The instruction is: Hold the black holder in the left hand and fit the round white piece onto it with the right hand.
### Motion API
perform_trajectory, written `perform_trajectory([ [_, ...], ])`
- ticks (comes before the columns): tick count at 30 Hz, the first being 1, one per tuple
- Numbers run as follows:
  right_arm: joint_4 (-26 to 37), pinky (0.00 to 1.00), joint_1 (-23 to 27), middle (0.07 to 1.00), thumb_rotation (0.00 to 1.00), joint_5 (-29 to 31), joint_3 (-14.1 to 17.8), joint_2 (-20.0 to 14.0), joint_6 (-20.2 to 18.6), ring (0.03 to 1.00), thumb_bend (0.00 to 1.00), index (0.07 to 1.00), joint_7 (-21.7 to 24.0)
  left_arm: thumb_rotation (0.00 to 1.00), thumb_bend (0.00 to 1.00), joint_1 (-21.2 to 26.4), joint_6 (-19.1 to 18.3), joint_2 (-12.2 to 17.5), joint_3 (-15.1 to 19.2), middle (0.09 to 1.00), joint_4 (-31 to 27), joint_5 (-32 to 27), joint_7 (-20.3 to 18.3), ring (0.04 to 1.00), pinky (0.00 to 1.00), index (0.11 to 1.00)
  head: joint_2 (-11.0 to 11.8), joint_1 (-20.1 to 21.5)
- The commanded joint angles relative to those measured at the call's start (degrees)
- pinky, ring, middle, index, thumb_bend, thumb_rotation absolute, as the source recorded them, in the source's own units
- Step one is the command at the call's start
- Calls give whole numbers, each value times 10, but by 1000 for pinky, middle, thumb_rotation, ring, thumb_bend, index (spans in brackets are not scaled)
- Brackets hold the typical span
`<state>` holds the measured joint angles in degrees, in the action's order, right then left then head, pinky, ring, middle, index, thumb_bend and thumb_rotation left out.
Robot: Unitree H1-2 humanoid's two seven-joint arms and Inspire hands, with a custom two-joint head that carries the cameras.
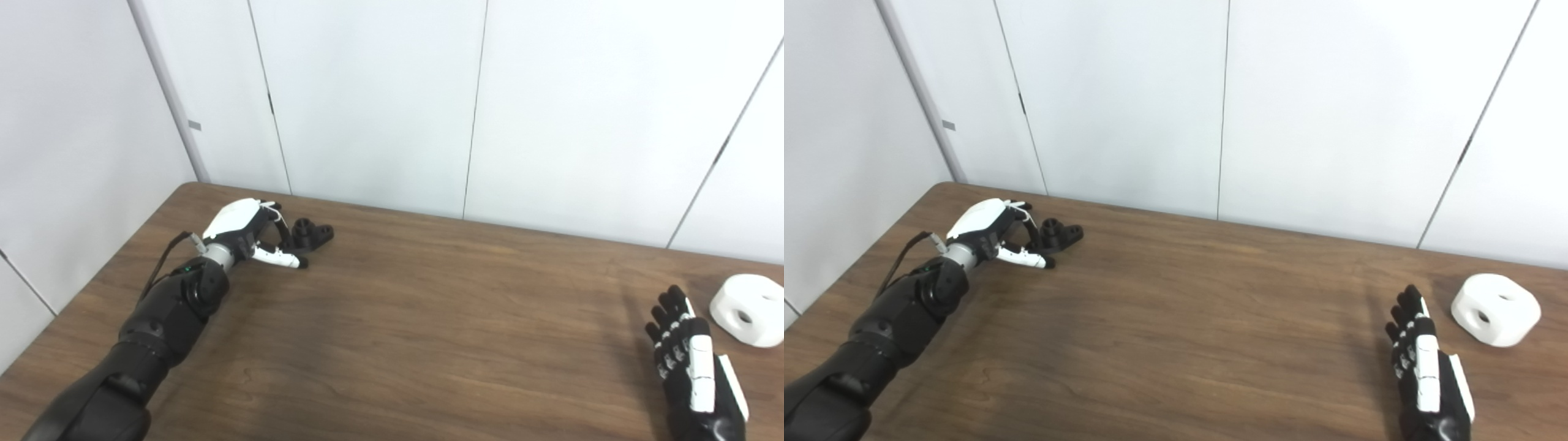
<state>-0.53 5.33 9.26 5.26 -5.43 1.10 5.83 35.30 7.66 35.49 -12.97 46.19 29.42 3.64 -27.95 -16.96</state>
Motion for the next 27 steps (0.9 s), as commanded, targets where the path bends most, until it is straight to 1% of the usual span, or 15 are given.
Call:
perform_trajectory([
  [1, 20, 1000, 11, 1000, 1000, 2, 1, -1, 16, 1000, 371, 1000, 0, 309, 1000, 21, 14, 1, -6, 926, 5, 3, -1, 984, 1000, 843, -1, 1],
  [6, 18, 1000, 11, 1000, 1000, -4, -1, 1, 17, 1000, 370, 1000, -3, 325, 1000, 27, 21, -1, -9, 928, 16, 1, -1, 988, 1000, 837, -1, 2],
  [14, 15, 1000, 12, 1000, 1000, -1, 2, 3, 20, 1000, 396, 1000, -2, 307, 1000, 33, 25, 0, -13, 928, 26, 3, 2, 988, 1000, 836, -1, 2],
  [19, 11, 997, 15, 1000, 1000, 0, 4, 0, 20, 1000, 406, 1000, -1, 311, 1000, 32, 24, 2, -12, 929, 21, 2, 2, 986, 1000, 838, 0, -2],
  [24, 11, 1000, 14, 1000, 1000, -4, 2, -2, 21, 1000, 382, 1000, 2, 314, 1000, 31, 23, 4, -10, 930, 21, 0, 1, 989, 1000, 846, 0, 0],
  [27, 11, 1000, 13, 1000, 1000, -2, 2, -1, 22, 1000, 397, 1000, 2, 306, 1000, 28, 20, 4, -7, 929, 16, -3, 0, 988, 1000, 848, -1, -3],
])
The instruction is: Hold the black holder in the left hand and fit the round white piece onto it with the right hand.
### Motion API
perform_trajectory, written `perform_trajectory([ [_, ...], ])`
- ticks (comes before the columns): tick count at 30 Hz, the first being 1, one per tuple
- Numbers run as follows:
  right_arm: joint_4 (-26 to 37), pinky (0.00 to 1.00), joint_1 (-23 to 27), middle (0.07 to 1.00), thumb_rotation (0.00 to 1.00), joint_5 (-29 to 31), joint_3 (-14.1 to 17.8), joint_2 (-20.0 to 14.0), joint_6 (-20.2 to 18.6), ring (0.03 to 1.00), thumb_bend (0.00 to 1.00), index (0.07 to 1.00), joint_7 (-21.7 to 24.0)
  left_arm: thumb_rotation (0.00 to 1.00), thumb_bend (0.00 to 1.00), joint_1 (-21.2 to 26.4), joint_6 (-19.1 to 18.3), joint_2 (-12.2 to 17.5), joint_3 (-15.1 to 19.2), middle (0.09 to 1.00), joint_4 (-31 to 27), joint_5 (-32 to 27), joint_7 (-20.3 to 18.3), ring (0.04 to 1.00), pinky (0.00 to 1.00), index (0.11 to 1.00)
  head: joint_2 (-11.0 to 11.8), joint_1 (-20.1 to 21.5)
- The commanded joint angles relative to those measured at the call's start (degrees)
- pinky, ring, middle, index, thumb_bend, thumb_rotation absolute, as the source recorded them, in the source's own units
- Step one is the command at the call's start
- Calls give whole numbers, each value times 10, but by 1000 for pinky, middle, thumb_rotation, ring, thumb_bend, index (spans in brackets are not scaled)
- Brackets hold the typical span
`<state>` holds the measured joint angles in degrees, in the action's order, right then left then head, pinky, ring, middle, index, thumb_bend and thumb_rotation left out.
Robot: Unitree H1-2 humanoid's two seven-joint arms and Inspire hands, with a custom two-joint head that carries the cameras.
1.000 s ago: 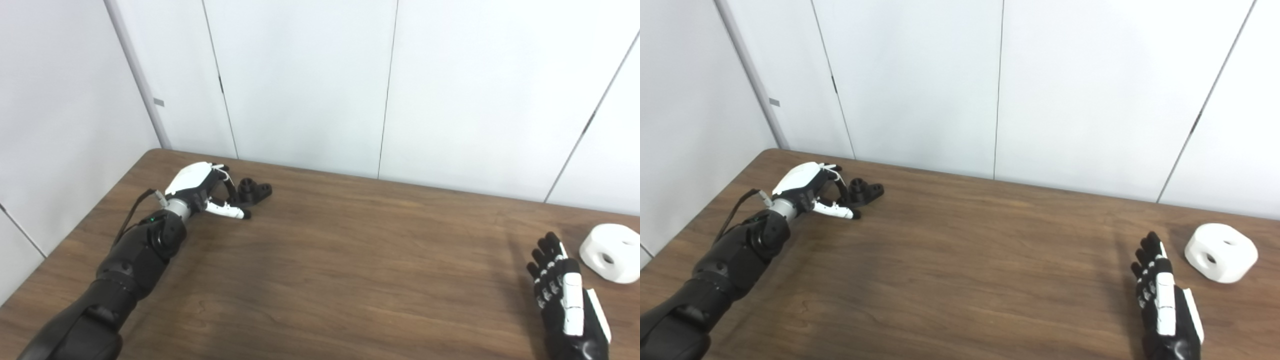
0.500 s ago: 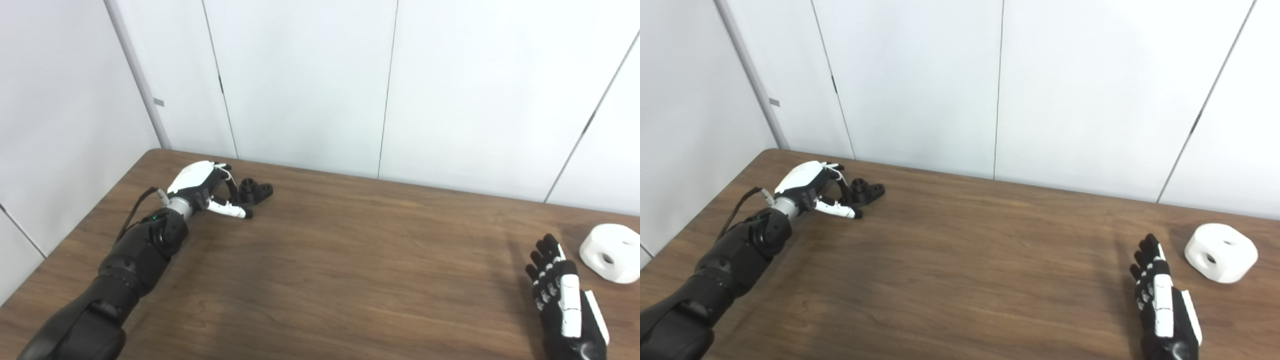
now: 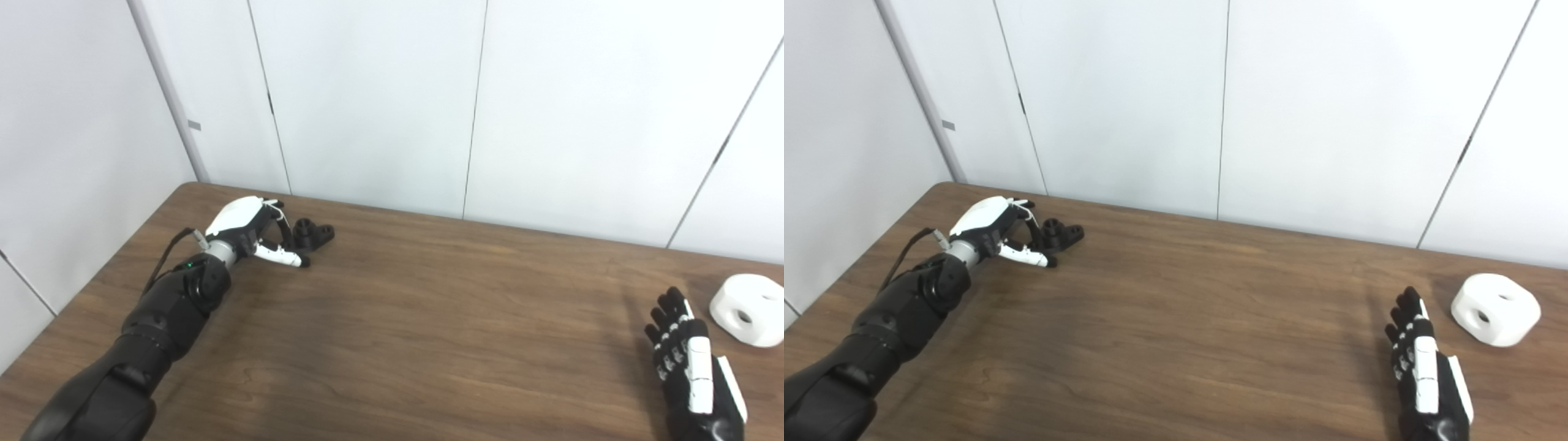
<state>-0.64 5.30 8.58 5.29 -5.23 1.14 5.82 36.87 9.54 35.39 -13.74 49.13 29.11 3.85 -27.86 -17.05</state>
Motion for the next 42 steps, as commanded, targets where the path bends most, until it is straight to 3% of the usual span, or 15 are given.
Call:
perform_trajectory([
  [1, 12, 1000, 14, 1000, 1000, 7, 2, -3, 22, 1000, 401, 1000, 3, 302, 1000, 12, 0, 5, 1, 930, -15, 1, -2, 989, 1000, 852, -2, -2],
  [15, 13, 1000, 14, 1000, 1000, 7, 3, -6, 21, 1000, 390, 1000, 2, 363, 1000, 6, -24, 11, -1, 1000, -28, 0, -21, 1000, 1000, 996, -3, -7],
  [31, 5, 1000, 17, 1000, 1000, 14, 2, -10, 24, 1000, 405, 1000, 6, 348, 1000, -11, -37, 20, 17, 1000, -44, -13, -45, 1000, 1000, 1000, -3, -16],
  [42, 3, 1000, 17, 1000, 1000, 15, 2, -7, 27, 1000, 394, 1000, 6, 341, 1000, -20, -51, 16, 31, 979, -51, -21, -28, 998, 1000, 1000, -2, -24],
])
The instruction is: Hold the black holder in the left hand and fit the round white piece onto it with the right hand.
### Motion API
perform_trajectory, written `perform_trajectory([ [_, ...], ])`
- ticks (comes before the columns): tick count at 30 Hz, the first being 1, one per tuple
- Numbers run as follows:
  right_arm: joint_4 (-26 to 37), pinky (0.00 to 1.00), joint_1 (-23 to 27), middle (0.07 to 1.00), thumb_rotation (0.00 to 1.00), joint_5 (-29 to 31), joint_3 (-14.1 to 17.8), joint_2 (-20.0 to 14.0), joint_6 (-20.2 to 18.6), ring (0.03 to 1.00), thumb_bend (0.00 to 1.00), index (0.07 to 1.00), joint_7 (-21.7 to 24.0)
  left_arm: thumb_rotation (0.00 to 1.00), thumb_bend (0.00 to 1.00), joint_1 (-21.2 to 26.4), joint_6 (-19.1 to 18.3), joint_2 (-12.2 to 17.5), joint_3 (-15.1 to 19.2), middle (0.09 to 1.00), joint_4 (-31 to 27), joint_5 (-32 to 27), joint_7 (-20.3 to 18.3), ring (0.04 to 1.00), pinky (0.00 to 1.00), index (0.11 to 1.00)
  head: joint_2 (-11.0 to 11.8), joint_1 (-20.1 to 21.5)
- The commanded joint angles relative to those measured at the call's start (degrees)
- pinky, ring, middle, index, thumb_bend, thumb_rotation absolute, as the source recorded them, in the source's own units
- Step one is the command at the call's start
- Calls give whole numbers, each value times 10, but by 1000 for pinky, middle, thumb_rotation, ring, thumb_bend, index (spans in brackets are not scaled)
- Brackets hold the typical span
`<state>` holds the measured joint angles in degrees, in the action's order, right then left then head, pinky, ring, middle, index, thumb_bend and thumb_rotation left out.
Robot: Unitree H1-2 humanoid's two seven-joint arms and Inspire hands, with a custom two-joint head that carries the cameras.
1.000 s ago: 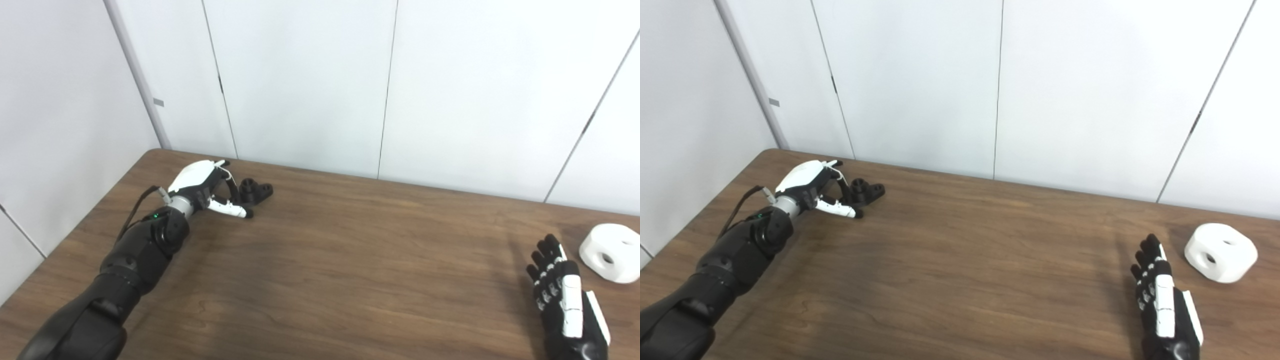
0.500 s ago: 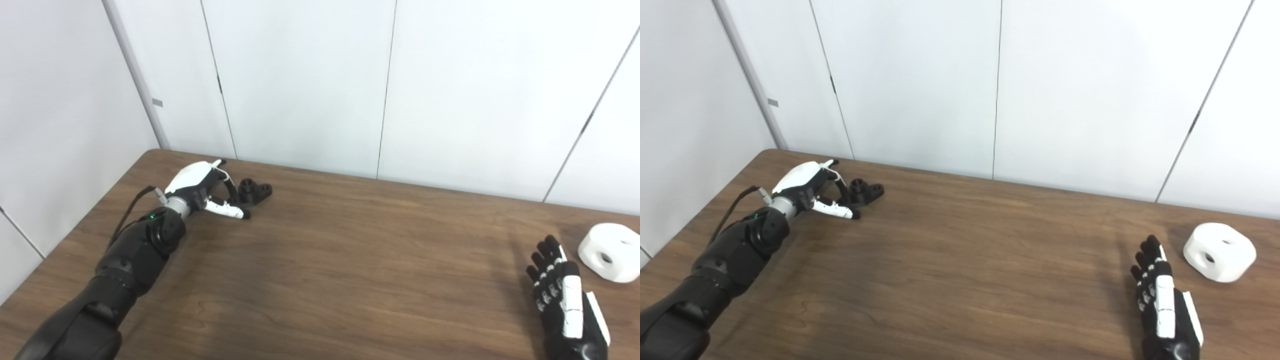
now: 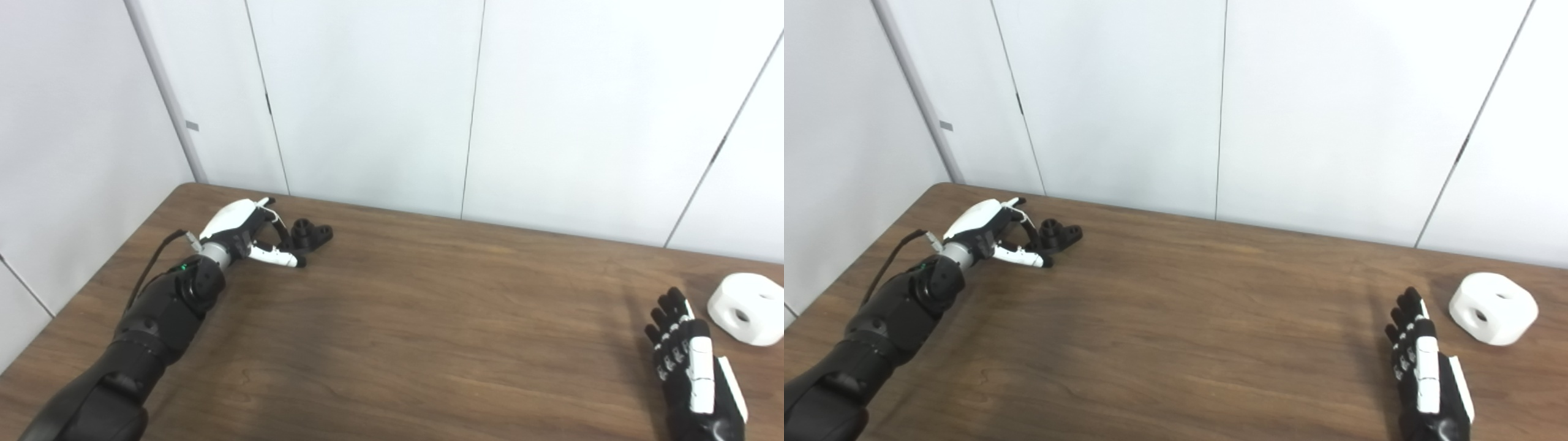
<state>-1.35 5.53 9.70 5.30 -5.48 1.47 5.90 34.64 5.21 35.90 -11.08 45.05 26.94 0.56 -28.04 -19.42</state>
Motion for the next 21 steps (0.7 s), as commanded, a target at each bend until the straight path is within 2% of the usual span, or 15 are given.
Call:
perform_trajectory([
  [1, 10, 1000, 15, 1000, 1000, 4, 2, -5, 24, 1000, 394, 1000, 5, 340, 1000, 0, -7, 11, 5, 976, -11, 1, 6, 992, 1000, 1000, 1, 1],
  [4, 14, 1000, 14, 1000, 1000, 5, 2, -2, 20, 1000, 385, 1000, 4, 374, 1000, -3, -5, 14, 7, 972, -12, 1, 11, 988, 1000, 1000, 2, 2],
  [9, 17, 1000, 14, 1000, 1000, 9, 1, -1, 18, 1000, 354, 1000, 6, 366, 1000, -16, -9, 18, 20, 985, -31, -7, 12, 999, 1000, 1000, 3, 0],
  [11, 17, 1000, 14, 1000, 1000, 7, 0, -3, 18, 1000, 349, 1000, 5, 461, 1000, -25, 8, 23, 21, 990, -37, -2, 23, 1000, 1000, 1000, 2, -1],
  [13, 18, 1000, 14, 1000, 1000, 6, 0, -4, 18, 1000, 351, 1000, 5, 658, 1000, -34, 27, 28, 22, 996, -44, 3, 34, 1000, 1000, 990, 3, -5],
  [14, 19, 1000, 14, 1000, 1000, 6, 1, -4, 17, 1000, 348, 1000, 4, 722, 1000, -38, 38, 29, 24, 990, -45, 3, 41, 999, 993, 970, 3, -5],
  [15, 19, 1000, 14, 1000, 1000, 3, 1, -4, 16, 1000, 342, 1000, 2, 776, 970, -42, 48, 29, 28, 979, -46, 1, 49, 991, 987, 935, 3, -7],
  [16, 19, 1000, 14, 1000, 1000, 0, 1, -5, 15, 1000, 337, 1000, 0, 789, 925, -45, 56, 28, 31, 965, -46, 0, 56, 979, 977, 904, 4, -9],
  [17, 19, 1000, 15, 1000, 1000, -1, 1, -6, 14, 1000, 337, 1000, 0, 791, 894, -48, 62, 27, 37, 952, -46, -4, 62, 967, 967, 878, 4, -9],
  [18, 19, 1000, 15, 1000, 1000, 0, 2, -7, 14, 1000, 339, 1000, 1, 751, 889, -50, 67, 25, 43, 939, -46, -10, 65, 956, 964, 853, 7, -17],
  [19, 19, 1000, 15, 1000, 1000, 1, 2, -7, 15, 1000, 341, 1000, 2, 638, 930, -51, 71, 23, 47, 929, -43, -14, 65, 949, 969, 834, 9, -28],
  [20, 18, 1000, 16, 1000, 1000, 3, 3, -7, 15, 1000, 344, 1000, 3, 569, 965, -50, 73, 23, 51, 927, -41, -18, 60, 948, 973, 833, 9, -28],
  [21, 17, 1000, 16, 1000, 1000, 8, 5, -6, 15, 1000, 347, 1000, 4, 481, 987, -50, 62, 22, 52, 934, -42, -22, 48, 959, 989, 870, 11, -33],
])
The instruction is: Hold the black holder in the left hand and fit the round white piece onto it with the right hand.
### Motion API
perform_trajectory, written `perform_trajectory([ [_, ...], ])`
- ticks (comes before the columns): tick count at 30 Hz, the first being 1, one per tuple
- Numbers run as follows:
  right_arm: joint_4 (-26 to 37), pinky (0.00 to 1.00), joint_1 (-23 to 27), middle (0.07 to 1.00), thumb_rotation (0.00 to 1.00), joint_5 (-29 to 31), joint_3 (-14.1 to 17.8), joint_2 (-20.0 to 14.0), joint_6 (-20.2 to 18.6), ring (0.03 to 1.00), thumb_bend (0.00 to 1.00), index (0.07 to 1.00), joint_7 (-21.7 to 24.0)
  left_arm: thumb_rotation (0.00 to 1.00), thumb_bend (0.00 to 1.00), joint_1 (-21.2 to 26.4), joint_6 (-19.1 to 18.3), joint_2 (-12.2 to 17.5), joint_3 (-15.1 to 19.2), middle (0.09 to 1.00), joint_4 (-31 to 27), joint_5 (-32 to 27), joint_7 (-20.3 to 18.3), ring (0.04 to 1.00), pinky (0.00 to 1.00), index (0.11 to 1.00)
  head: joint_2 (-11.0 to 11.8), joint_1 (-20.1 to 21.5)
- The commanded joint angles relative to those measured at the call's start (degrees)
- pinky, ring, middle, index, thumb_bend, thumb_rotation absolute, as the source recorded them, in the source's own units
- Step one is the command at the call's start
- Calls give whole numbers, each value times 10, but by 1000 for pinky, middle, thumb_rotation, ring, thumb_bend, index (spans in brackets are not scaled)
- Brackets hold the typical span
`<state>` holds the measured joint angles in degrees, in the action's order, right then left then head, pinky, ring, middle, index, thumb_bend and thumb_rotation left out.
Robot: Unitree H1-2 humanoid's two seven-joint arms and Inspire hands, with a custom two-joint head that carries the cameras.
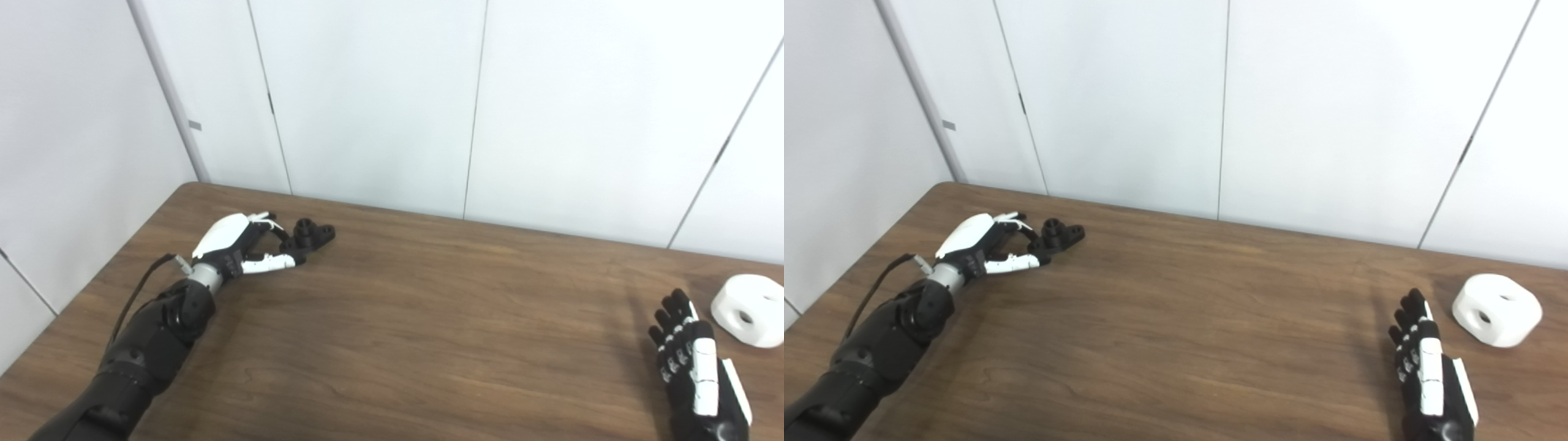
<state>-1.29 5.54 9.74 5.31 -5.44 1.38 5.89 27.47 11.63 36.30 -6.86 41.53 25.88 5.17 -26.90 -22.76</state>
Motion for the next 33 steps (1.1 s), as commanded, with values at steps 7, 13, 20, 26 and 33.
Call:
perform_trajectory([
  [7, 30, 1000, 13, 1000, 1000, 6, 6, -8, 5, 1000, 324, 1000, 1, 274, 1000, 30, -40, 20, 0, 997, -8, -12, -57, 1000, 1000, 1000, 4, -10],
  [13, 43, 1000, 12, 1000, 1000, 12, 9, -6, -10, 1000, 332, 1000, -1, 268, 1000, 33, -58, 18, -4, 999, -6, -9, -71, 1000, 986, 1000, 9, -32],
  [20, 61, 1000, 12, 1000, 1000, 14, 4, -8, -19, 1000, 340, 1000, 4, 273, 1000, 27, -77, 18, -6, 1000, -18, -6, -70, 1000, 1000, 1000, 9, -35],
  [26, 76, 1000, 9, 1000, 1000, 8, 1, -3, -33, 1000, 329, 1000, -3, 341, 1000, 25, -85, 22, -17, 1000, -22, 4, -70, 1000, 1000, 1000, 3, -20],
  [33, 81, 1000, 8, 1000, 1000, 10, 3, 1, -41, 1000, 304, 1000, -7, 582, 1000, 38, -91, 27, -52, 1000, -15, 51, -60, 1000, 1000, 982, 0, -14],
])
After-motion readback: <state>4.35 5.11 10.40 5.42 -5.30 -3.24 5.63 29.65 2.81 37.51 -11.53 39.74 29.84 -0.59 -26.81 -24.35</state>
